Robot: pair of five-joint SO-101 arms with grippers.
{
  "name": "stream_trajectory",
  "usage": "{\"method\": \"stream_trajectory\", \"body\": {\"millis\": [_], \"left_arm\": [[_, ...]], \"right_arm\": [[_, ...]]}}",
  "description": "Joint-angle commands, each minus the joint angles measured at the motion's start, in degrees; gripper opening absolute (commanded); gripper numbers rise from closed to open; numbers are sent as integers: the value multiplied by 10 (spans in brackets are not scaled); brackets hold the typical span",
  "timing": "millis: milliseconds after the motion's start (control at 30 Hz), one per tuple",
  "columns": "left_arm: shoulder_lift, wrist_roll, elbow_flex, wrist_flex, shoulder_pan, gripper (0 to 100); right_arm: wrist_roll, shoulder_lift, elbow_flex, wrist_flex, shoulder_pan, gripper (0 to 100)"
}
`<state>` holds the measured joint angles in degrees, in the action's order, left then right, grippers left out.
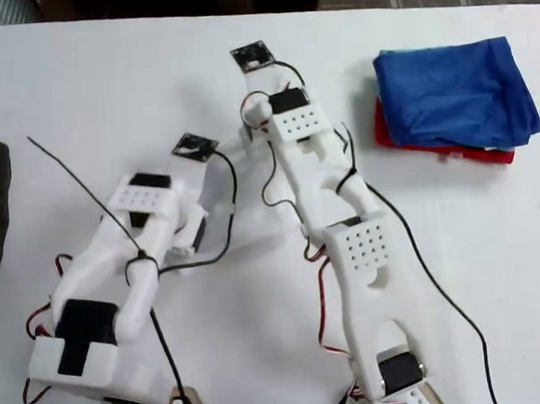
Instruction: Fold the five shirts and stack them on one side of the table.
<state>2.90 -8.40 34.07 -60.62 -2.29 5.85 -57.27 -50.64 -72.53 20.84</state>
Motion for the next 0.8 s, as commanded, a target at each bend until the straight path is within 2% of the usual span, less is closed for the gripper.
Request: {"method": "stream_trajectory", "body": {"millis": [0, 233, 433, 600, 767], "left_arm": [[-13, 2, -5, -4, -3, 24], [-31, -2, -74, -80, 3, 24], [-164, -4, -104, -121, 33, 24], [-224, -64, -102, -117, 122, 24], [-224, -76, -85, -116, 229, 24]], "right_arm": [[18, 5, -13, 17, -22, 19], [18, 37, -91, -43, -60, 19], [18, 50, -181, -144, -65, 26], [14, 47, -240, -248, -25, 175], [13, 45, -222, -263, 23, 327]]}}
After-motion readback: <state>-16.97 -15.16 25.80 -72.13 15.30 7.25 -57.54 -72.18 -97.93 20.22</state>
